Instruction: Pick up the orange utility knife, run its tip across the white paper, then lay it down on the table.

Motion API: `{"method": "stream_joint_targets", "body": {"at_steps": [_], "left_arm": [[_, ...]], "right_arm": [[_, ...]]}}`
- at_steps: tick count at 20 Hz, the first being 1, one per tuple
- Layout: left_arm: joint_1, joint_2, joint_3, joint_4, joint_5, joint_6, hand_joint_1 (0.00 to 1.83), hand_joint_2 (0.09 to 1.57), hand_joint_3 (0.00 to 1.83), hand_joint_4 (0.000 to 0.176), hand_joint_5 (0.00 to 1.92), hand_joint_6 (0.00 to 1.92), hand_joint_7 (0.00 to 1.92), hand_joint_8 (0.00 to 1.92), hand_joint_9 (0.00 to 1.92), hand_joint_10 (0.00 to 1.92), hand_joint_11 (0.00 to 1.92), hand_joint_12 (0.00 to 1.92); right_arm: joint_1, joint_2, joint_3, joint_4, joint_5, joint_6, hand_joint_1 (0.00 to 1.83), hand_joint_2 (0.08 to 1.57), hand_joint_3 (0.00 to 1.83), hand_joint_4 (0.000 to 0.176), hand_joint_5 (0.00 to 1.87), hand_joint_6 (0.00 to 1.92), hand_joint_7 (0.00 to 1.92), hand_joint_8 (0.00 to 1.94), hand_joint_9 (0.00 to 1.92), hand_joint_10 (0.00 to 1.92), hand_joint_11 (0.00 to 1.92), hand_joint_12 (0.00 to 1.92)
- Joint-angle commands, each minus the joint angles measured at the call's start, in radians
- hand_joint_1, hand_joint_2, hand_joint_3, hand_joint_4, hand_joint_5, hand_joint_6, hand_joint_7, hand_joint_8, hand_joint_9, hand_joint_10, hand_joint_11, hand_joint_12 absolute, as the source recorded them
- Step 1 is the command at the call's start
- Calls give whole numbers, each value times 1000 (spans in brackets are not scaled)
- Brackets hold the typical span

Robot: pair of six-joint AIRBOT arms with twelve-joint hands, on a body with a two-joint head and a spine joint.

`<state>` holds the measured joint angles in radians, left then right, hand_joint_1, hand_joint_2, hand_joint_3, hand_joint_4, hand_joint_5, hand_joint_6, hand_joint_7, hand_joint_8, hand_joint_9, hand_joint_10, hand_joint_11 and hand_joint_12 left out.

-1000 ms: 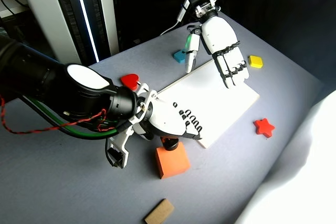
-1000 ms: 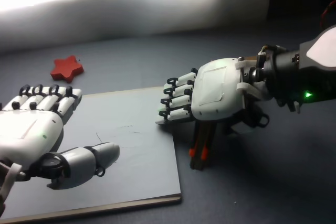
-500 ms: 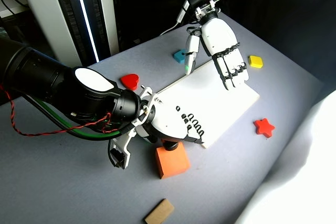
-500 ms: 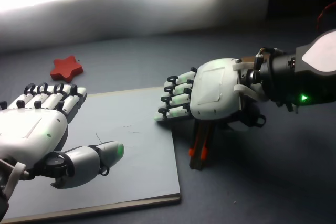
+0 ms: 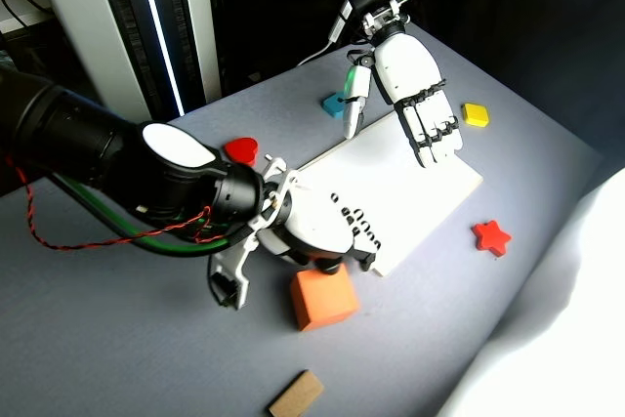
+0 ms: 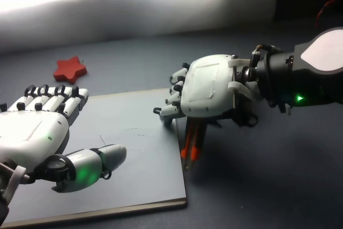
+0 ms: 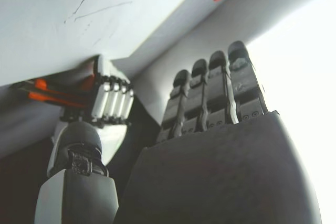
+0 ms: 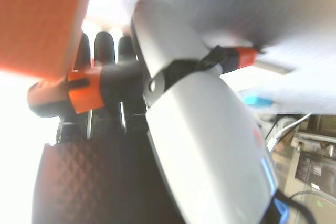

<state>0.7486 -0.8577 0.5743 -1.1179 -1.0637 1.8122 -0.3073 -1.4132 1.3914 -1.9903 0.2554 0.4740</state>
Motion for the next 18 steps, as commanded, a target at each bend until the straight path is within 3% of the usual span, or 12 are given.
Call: {"method": "stream_joint_targets", "body": {"at_steps": [1,2,3,4,6,8,18], "left_arm": [[-11,0,3,59,-83,2,0,1150,3,0,0,0,7,0,0,0,2,3],[-11,0,3,59,-83,2,0,1152,3,0,0,0,16,4,0,0,10,7],[-11,0,3,59,-83,2,0,1150,2,0,0,0,13,2,0,0,9,7],[-12,0,3,59,-83,3,0,1148,1,0,0,0,18,4,0,0,15,10],[-12,0,3,59,-83,4,0,1150,2,0,0,0,28,7,0,0,24,17],[-12,0,3,59,-83,6,0,1147,0,0,0,0,21,3,0,0,17,17],[-23,-1,23,50,-83,6,0,1152,2,0,0,0,7,0,0,0,1,22]], "right_arm": [[-6,9,4,-24,-20,-7,1337,939,835,0,1034,1904,1138,1941,1221,1921,1110,1921],[-6,9,3,-24,-21,-7,1440,934,901,54,1387,1918,1545,1941,1639,1921,1546,1921],[-3,9,2,-24,-23,-7,1512,890,1046,79,1649,1920,1801,1941,1865,1921,1846,1921],[-1,9,-1,-23,-26,-7,1538,863,1071,92,1717,1921,1875,1941,1910,1921,1906,1921],[9,14,-12,-23,-29,-6,1443,947,858,168,1639,1921,1814,1941,1921,1921,1920,1921],[25,24,-33,-23,-37,7,1432,998,768,176,1596,1921,1802,1941,1921,1921,1921,1921],[103,77,-106,63,-72,9,1482,1020,739,176,1590,1921,1761,1941,1904,1921,1921,1921]]}}
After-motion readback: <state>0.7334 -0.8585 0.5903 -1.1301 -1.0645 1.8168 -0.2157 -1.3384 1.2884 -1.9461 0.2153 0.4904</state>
